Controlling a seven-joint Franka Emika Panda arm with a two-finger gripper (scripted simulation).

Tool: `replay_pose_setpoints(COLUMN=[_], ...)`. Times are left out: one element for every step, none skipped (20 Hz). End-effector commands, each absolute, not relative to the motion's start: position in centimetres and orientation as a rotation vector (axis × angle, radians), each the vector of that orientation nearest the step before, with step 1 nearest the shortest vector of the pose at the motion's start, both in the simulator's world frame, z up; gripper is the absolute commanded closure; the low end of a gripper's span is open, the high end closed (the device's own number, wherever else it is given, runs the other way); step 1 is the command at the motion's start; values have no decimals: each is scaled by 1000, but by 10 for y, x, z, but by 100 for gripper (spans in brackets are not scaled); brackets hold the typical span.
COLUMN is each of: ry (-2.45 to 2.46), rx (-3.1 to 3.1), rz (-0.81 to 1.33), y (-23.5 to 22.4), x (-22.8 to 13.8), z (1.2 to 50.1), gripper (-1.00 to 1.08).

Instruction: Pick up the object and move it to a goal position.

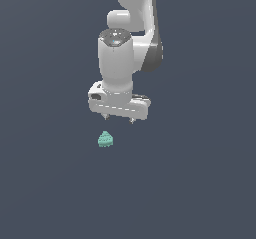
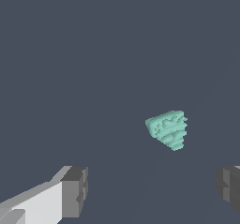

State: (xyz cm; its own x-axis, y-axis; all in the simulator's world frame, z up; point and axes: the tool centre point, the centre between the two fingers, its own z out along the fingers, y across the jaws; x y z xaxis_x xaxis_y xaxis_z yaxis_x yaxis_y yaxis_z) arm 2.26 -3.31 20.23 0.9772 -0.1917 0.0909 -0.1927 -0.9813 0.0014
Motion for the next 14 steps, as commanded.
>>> replay_pose_setpoints(ry=[-394,-436,-480,-527,-577,-627,-677,-726,-776,-825,-874,-923,-972,-1020], rx=[3108,3105,3100,3095,3088,3081,3072,3062,3052,3040,3028,3015,3001,2985], rz=[133,130,126,122,117,113,108,103,99,94,90,85,81,77], y=[-36,-38,-39,-41,-43,-45,-47,-48,-50,-52,-54,-56,-58,-60], x=[23,23,23,23,23,23,24,24,24,24,24,24,24,24], z=[197,194,192,189,186,183,181,178,175,172,169,166,163,161], gripper=[-92,-92,-92,-92,-92,-92,-92,-92,-92,-92,-92,-92,-92,-92])
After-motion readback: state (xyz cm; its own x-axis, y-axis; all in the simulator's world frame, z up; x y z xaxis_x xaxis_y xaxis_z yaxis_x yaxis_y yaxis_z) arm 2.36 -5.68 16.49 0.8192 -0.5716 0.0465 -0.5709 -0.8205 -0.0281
